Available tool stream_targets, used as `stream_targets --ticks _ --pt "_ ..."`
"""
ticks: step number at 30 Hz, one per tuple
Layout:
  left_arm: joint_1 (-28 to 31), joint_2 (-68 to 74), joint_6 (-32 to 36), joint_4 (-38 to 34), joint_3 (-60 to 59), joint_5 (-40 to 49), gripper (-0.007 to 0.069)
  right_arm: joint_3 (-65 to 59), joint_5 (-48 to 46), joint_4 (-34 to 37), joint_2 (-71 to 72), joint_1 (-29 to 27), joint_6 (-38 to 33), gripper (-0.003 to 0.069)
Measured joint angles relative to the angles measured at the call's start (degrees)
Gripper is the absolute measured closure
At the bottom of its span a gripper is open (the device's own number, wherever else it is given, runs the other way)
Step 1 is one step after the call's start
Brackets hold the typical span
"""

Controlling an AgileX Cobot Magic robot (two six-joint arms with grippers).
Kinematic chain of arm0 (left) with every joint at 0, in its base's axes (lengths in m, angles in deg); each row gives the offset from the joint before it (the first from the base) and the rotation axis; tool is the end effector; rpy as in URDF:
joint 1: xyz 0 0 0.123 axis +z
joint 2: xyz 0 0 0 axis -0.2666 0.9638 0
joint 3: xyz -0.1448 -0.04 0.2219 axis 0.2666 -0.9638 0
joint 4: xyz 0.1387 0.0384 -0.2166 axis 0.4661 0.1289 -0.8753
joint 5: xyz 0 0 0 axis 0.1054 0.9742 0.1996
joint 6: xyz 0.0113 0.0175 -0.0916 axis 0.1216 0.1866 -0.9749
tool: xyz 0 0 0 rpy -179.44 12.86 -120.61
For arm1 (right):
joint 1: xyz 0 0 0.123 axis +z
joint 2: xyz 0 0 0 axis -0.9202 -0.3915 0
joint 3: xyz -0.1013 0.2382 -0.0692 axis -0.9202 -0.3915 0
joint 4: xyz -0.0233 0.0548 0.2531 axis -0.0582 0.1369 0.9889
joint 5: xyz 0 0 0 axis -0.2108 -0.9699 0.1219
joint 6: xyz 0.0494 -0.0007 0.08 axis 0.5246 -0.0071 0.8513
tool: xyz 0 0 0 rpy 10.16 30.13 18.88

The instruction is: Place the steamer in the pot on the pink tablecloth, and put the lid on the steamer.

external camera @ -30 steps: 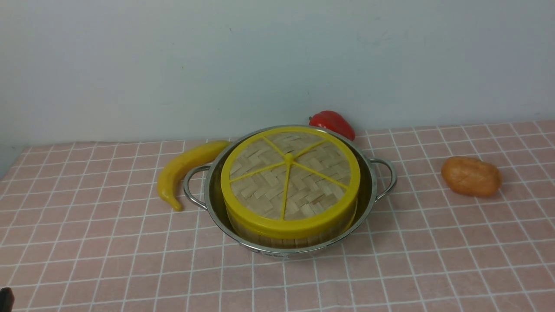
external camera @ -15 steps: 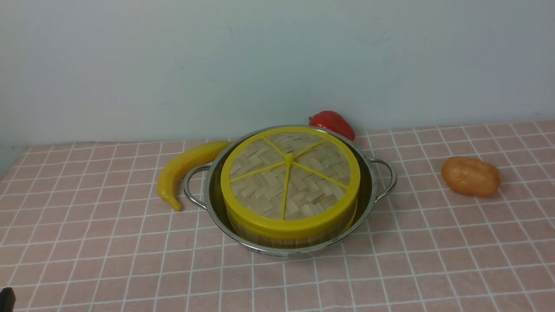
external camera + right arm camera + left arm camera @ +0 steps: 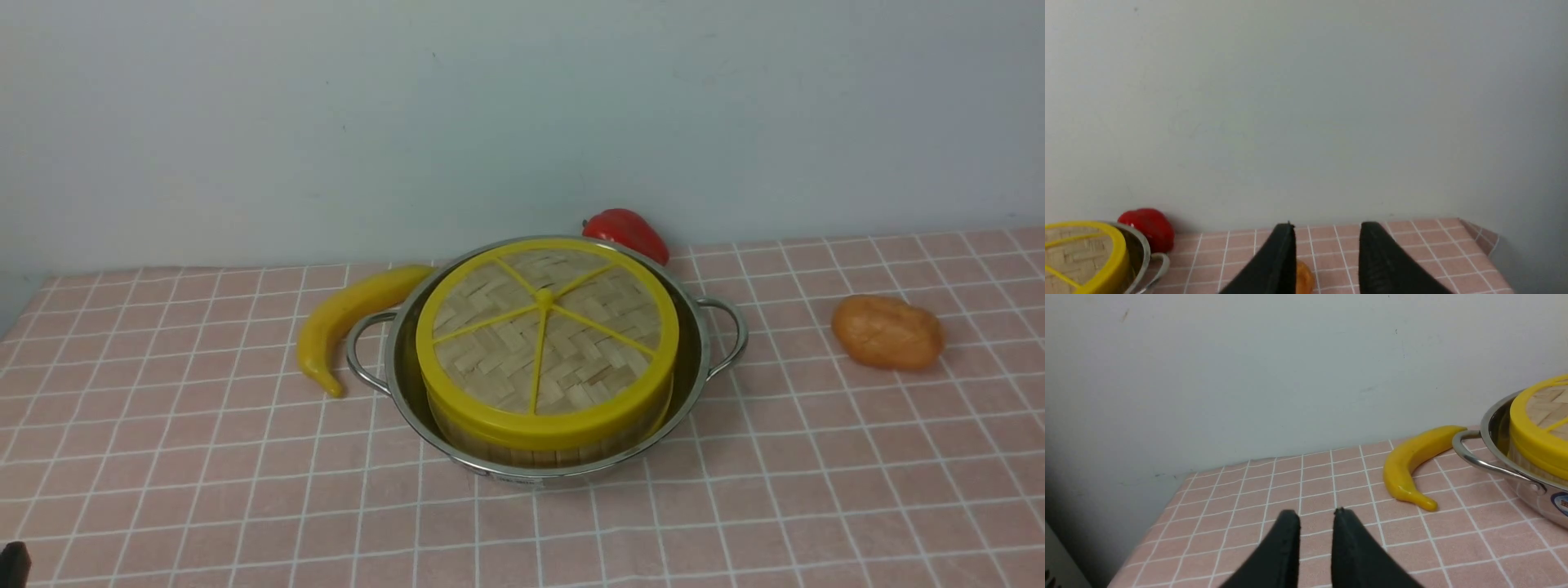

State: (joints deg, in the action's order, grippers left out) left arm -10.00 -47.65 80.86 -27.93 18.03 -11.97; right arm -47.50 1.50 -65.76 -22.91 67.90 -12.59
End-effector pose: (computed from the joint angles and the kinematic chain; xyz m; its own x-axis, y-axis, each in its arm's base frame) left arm 0.0848 0.0072 0.1962 -0.0906 0.1876 -0.9781 -0.0691 0.9785 0.1941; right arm 0.0463 -0.0091 0.2915 -0.0855 0.1512 -0.9848 0.1027 0.9845 0.1422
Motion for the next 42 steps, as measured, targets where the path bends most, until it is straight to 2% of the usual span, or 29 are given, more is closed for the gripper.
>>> stream_targets --ticks 2,7,10,21,42 --pt "0.0 0.0 0.0 0.0 0.0 0.0 0.0507 -4.5 3.8 -0.5 -0.1 0.0 0.0 0.0419" --pt "0.0 0.0 0.0 0.0 0.0 0.0 0.0496 -18.1 20.0 -3.0 -0.2 0.0 0.0 0.0419" --pt "0.0 0.0 0.0 0.0 0.0 0.0 0.0489 -22.5 24.3 -3.3 -0.2 0.0 0.0 0.0419" --pt "0.0 0.0 0.0 0.0 0.0 0.0 0.0475 -23.2 24.1 -0.6 -0.2 0.0 0.2 0.0419" --pt "0.0 0.0 0.0 0.0 0.0 0.0 0.0435 -23.2 24.1 -0.4 -0.2 0.0 0.3 0.0419"
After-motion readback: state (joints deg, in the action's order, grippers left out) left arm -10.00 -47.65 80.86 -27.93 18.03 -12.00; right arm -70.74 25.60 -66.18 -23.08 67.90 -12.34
